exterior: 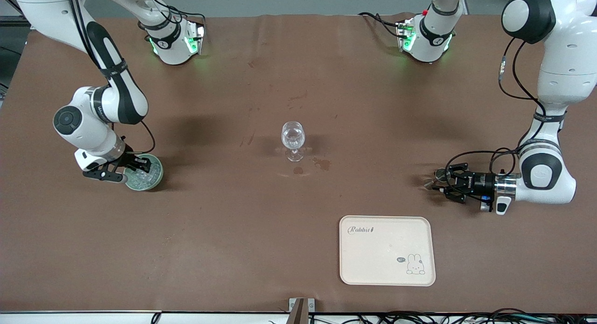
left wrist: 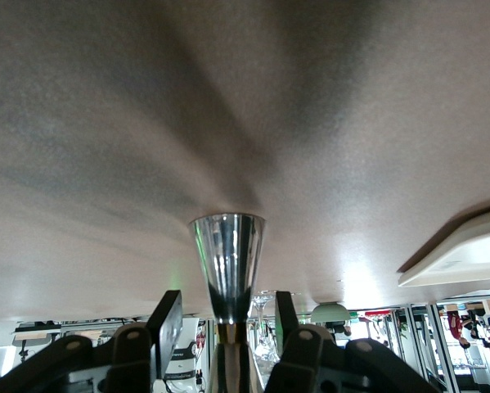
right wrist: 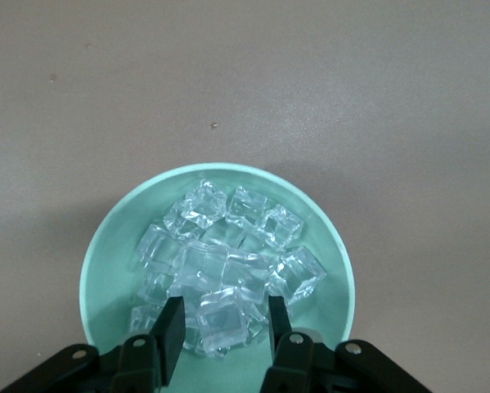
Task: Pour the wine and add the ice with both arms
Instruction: 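Grasp ice with the right gripper while the left gripper grasps the jigger, then carry the metal jigger to the wine glass with the left gripper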
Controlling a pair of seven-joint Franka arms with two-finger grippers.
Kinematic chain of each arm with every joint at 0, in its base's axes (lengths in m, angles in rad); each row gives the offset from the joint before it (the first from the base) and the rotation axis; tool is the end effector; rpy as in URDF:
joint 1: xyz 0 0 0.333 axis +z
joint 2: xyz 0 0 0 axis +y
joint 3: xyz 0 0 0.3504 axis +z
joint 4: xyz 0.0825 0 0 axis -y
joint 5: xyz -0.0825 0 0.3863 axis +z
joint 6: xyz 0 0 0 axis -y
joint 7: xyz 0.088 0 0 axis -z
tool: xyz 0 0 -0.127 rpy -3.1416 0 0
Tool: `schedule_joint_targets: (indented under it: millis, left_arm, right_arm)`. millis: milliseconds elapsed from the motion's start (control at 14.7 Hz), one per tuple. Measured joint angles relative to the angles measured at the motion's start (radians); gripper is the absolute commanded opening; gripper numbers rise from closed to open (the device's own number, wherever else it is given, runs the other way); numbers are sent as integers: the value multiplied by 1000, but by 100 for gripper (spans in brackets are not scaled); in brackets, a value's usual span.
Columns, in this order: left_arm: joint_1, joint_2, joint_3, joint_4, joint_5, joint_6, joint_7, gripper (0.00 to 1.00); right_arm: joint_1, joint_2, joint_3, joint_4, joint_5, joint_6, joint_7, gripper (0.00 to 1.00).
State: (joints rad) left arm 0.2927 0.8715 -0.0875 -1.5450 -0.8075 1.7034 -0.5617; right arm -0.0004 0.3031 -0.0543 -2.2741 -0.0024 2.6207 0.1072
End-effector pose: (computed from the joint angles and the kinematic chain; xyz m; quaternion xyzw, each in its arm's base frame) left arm 0.6538 0.0589 0.1380 0.7158 0.4900 -0.3827 0.3178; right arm 0.5523 -0.0304 0.2377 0.9966 -0.0784 0.0222 0.0081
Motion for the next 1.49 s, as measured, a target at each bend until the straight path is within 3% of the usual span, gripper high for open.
schedule_joint_targets:
  millis: [68, 204, 340, 815, 1494]
  left_arm:
    - [-1, 1, 0, 0, 0, 0, 0, 47]
    - [-1, 1, 0, 0, 0, 0, 0, 30]
    - [-1, 1, 0, 0, 0, 0, -22, 20]
    - [-1, -1, -2, 5, -3, -7, -74, 2]
    - [-8, -79, -106, 25, -2, -23, -180, 1]
  right_arm:
    - [0, 2, 0, 0, 0, 1, 0, 48]
    - [0, 5, 0, 0, 0, 1, 0, 47]
    - [0, 8, 0, 0, 0, 2, 0, 46]
    - [0, 12, 0, 0, 0, 3, 0, 43]
    - [0, 22, 1, 0, 0, 21, 0, 42]
